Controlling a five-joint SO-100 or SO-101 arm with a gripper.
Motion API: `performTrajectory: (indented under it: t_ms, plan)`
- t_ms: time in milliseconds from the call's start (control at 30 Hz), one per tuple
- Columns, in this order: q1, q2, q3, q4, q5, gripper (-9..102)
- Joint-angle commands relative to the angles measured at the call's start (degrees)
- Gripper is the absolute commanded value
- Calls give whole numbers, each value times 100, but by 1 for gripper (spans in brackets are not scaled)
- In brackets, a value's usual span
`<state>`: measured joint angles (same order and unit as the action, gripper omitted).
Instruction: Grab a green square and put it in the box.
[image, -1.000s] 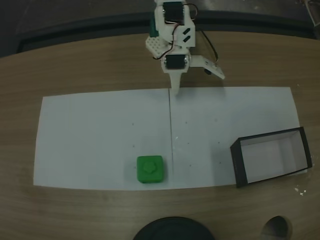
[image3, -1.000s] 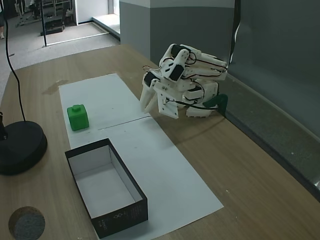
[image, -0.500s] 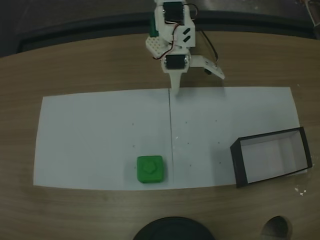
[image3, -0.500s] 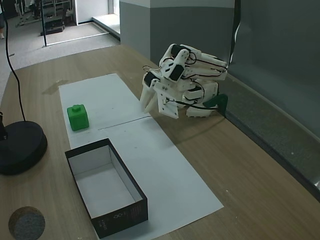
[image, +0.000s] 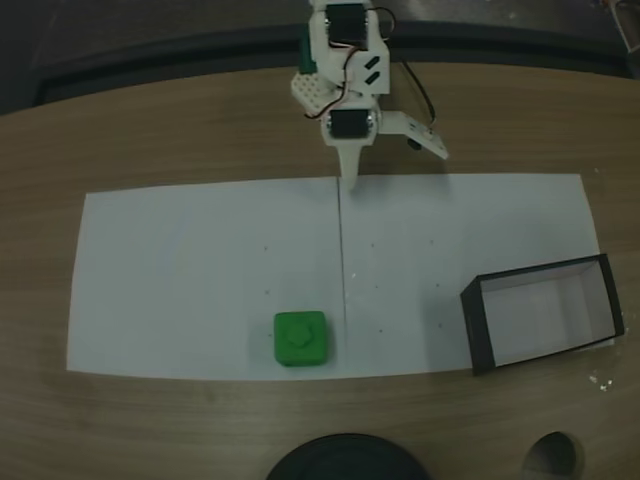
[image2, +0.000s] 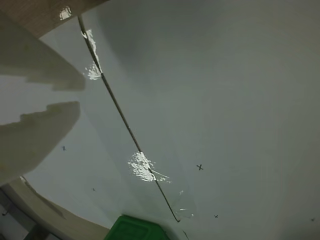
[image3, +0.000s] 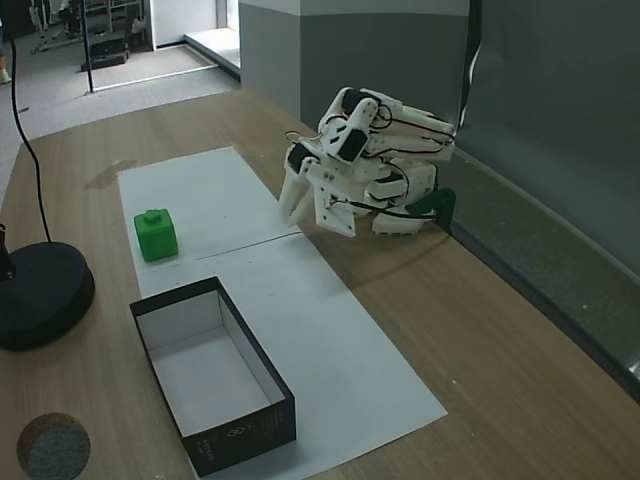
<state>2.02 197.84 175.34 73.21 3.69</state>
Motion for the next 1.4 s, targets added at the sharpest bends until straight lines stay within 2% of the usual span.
performTrajectory:
  t_ms: [0, 133, 267, 333, 467, 633, 767, 867, 1200, 1367]
  plan:
    - [554, 141, -334, 79, 0, 0]
    - [2101, 149, -369, -290, -97, 0]
    - [2795, 149, -483, -1187, -1169, 0]
    - [2883, 141, -844, -1345, -1389, 0]
    - [2927, 141, -2224, -1600, -1195, 1]
    - [2865, -79, -3867, -1617, -1143, 16]
    - [2927, -1020, -4931, -1617, -896, 21]
    - [2927, -2092, -5845, -1468, -782, 23]
    - [2848, -5643, -9782, -229, -554, 26]
    - [2118, -6952, -11391, 290, -589, 26]
